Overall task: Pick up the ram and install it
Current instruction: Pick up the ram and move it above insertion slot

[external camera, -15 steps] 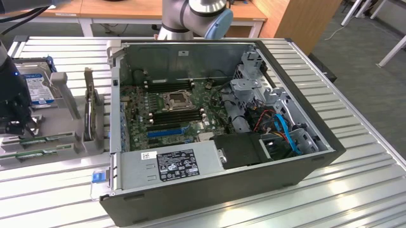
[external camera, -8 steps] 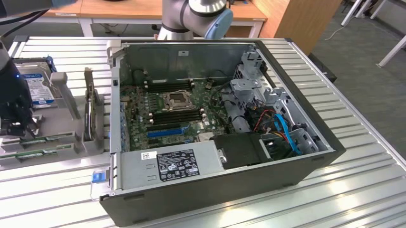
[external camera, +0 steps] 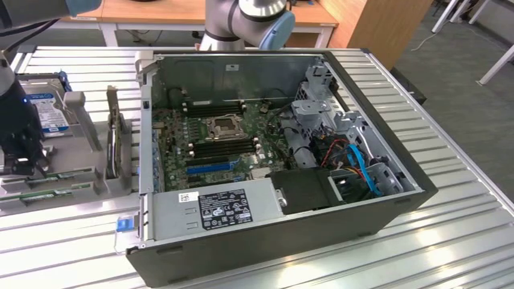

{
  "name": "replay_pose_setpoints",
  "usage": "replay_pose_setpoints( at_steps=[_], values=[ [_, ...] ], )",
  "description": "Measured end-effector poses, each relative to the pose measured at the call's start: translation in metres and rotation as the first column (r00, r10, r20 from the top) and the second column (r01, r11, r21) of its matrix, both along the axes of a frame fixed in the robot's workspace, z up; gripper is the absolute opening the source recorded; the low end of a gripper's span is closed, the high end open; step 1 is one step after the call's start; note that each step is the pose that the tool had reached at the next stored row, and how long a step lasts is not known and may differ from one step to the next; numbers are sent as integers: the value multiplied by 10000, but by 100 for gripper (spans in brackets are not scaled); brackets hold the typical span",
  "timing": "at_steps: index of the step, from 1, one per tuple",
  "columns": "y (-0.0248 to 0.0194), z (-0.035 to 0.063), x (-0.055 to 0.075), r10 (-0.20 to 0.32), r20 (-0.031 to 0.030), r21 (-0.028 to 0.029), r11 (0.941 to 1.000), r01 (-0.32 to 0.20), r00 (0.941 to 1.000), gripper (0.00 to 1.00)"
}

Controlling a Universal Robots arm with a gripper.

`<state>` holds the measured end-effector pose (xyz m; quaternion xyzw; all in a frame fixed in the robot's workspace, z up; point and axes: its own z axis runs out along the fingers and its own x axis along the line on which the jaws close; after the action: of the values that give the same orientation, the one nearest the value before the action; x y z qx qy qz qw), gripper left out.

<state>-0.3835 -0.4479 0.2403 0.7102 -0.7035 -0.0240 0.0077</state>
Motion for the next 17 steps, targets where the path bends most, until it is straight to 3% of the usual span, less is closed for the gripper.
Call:
replay_pose_setpoints(
  at_steps=[11,17],
  values=[
    [-1,-28,0,-1,0,0,10000,1,10000,31],
    [-51,-28,0,-1,0,0,10000,1,10000,31]
  ],
)
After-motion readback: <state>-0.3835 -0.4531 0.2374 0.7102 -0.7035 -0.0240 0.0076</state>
